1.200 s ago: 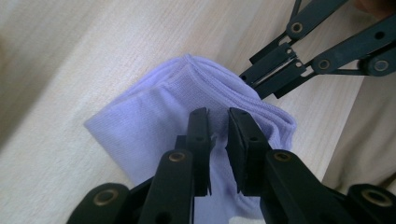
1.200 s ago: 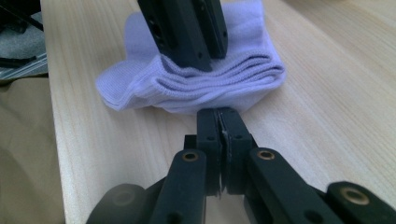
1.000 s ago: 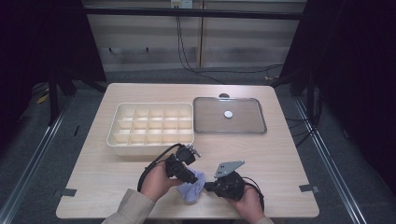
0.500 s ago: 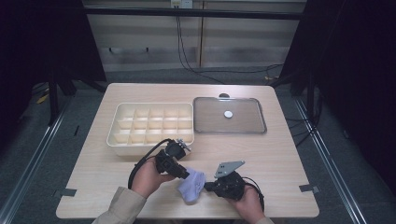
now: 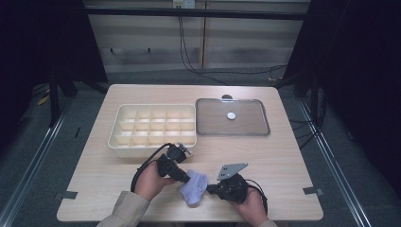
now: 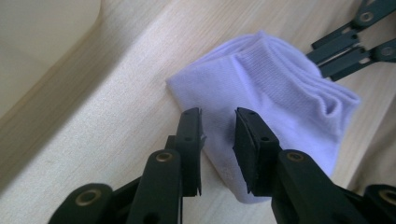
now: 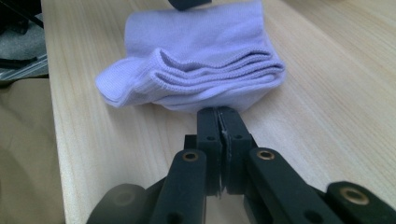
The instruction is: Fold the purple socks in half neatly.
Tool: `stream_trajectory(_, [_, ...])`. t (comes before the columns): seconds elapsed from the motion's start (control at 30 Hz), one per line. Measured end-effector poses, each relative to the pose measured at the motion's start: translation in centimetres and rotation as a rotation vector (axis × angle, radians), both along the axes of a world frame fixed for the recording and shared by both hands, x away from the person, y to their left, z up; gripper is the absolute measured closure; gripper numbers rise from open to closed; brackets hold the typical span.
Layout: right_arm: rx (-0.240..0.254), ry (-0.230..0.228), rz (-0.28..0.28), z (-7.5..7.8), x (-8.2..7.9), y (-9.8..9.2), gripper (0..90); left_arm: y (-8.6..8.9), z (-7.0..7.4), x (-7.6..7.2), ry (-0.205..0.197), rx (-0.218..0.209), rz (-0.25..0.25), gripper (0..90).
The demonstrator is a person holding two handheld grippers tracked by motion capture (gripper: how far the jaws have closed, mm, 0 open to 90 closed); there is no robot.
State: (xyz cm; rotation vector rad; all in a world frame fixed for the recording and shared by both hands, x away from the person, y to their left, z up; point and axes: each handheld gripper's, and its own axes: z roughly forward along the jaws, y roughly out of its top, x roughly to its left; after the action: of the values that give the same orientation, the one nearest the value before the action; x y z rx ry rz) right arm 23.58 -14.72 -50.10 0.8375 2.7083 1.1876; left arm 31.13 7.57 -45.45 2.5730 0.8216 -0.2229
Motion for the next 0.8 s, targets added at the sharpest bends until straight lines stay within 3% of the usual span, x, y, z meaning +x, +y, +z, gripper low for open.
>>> stream_trajectory(0.3, [-0.001, 0.0, 0.0, 0.0, 0.0, 0.0, 87.5, 0.0, -1.1, 0.1, -0.001, 0.057, 0.018, 70.4])
stream_trajectory(0.8, [-0.006, 0.0, -0.003, 0.1, -0.1, 0.0, 87.4, 0.1, -1.3, 0.0, -0.001, 0.06, 0.033, 73.3])
